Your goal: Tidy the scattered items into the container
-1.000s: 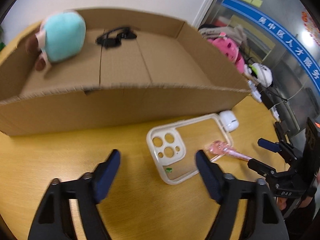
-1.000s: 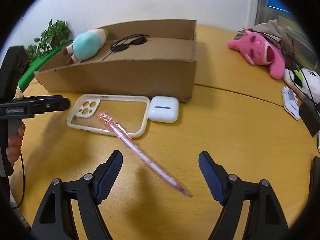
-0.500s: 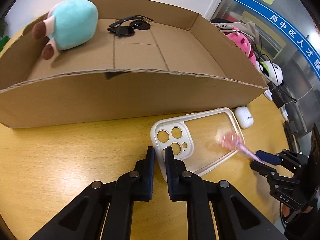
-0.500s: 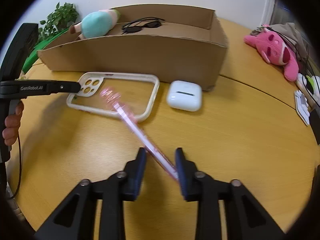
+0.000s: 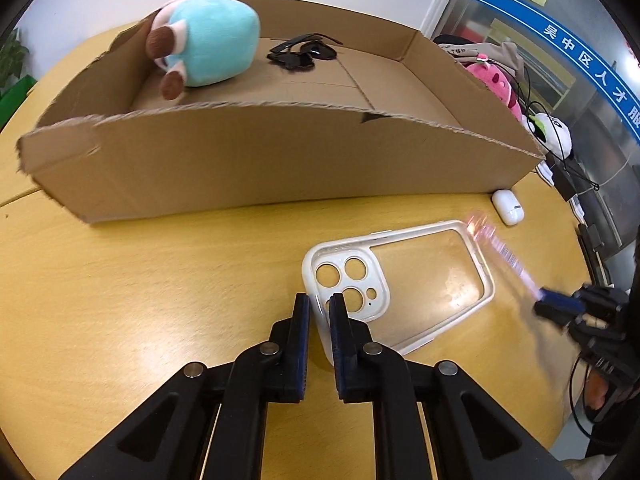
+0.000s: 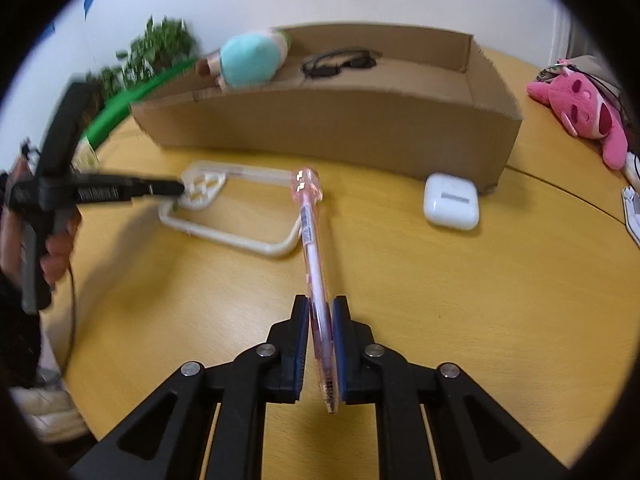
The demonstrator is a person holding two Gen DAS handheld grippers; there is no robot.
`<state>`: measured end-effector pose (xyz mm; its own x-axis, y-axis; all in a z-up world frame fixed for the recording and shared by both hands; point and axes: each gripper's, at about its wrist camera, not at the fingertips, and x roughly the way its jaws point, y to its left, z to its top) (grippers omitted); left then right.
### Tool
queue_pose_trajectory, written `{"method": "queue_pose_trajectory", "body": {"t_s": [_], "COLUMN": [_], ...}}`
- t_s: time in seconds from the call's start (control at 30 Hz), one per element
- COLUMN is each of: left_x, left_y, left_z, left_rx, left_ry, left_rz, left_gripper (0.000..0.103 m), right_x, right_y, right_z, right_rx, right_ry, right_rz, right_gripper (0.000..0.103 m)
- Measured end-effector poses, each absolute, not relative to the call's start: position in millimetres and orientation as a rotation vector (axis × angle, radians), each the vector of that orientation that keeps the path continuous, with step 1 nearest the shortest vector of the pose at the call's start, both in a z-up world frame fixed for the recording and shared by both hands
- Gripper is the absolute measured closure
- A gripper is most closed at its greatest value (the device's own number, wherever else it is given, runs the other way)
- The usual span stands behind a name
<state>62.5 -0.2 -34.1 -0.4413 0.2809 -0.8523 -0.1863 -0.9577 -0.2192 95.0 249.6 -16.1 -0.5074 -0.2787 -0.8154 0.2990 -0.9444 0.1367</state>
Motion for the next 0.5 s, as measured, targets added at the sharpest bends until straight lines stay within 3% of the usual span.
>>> {"method": "queue_pose_trajectory", "body": {"t_s": [0.27, 0.3, 0.33, 0.4, 0.5], "left_x": [72.0, 73.3, 74.4, 76.5, 77.9], "left_y": [-13.2, -13.4, -14.2, -15.7, -17.0], "left_z": [-36.5, -36.5, -36.5, -36.6, -37.0], "left_rx": [-1.488, -1.488, -1.488, -1.488, -1.490], "left_ry": [-0.152, -0.155, -0.163, -0.185, -0.204], "left_rz": [2.459, 2.460, 2.461, 2.464, 2.471], "left_gripper": [0.096, 0.096, 0.096, 0.096, 0.096], "right_x": [84.9, 85.3, 85.7, 86.8, 88.3], "right_y": [267.0, 264.9, 263.6, 262.7, 256.6], "right_z": [-30.8, -31.2, -30.4, -22.8, -7.0], "right_rx": [1.466, 1.471, 1.469, 1.442, 1.386], "right_ry": [0.093, 0.112, 0.120, 0.121, 0.091], "right_rz": [-2.542, -2.553, -2.563, -2.610, -2.662], "right_gripper": [0.093, 0.084, 0.068, 0.050, 0.049]}}
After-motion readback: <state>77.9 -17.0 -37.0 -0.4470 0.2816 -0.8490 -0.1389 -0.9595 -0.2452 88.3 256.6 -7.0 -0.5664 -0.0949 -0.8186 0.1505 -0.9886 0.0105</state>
